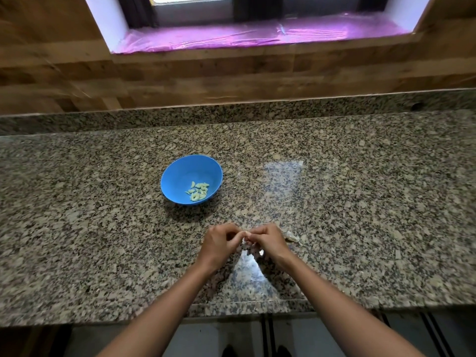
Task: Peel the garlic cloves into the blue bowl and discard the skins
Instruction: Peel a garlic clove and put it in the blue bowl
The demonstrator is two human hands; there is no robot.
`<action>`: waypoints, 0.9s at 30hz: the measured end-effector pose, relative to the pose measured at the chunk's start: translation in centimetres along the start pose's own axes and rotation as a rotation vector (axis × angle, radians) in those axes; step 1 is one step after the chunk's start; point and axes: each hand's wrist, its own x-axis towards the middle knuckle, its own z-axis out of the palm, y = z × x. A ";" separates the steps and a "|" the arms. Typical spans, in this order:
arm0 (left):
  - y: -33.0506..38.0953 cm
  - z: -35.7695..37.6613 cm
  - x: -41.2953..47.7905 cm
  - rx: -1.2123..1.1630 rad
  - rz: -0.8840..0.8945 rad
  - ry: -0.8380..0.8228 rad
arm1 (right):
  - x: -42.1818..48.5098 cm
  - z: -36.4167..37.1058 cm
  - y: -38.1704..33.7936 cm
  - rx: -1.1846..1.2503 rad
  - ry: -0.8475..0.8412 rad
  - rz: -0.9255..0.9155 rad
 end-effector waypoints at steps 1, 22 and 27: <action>0.1 0.0 0.0 0.010 0.002 -0.024 | 0.0 0.0 0.0 -0.034 0.013 0.000; -0.5 -0.8 0.1 -0.010 -0.086 -0.027 | -0.8 -0.2 -0.5 -0.400 0.054 -0.144; -1.5 -0.4 -0.8 -0.114 -0.227 -0.032 | -0.6 -0.7 0.2 -0.453 0.062 -0.108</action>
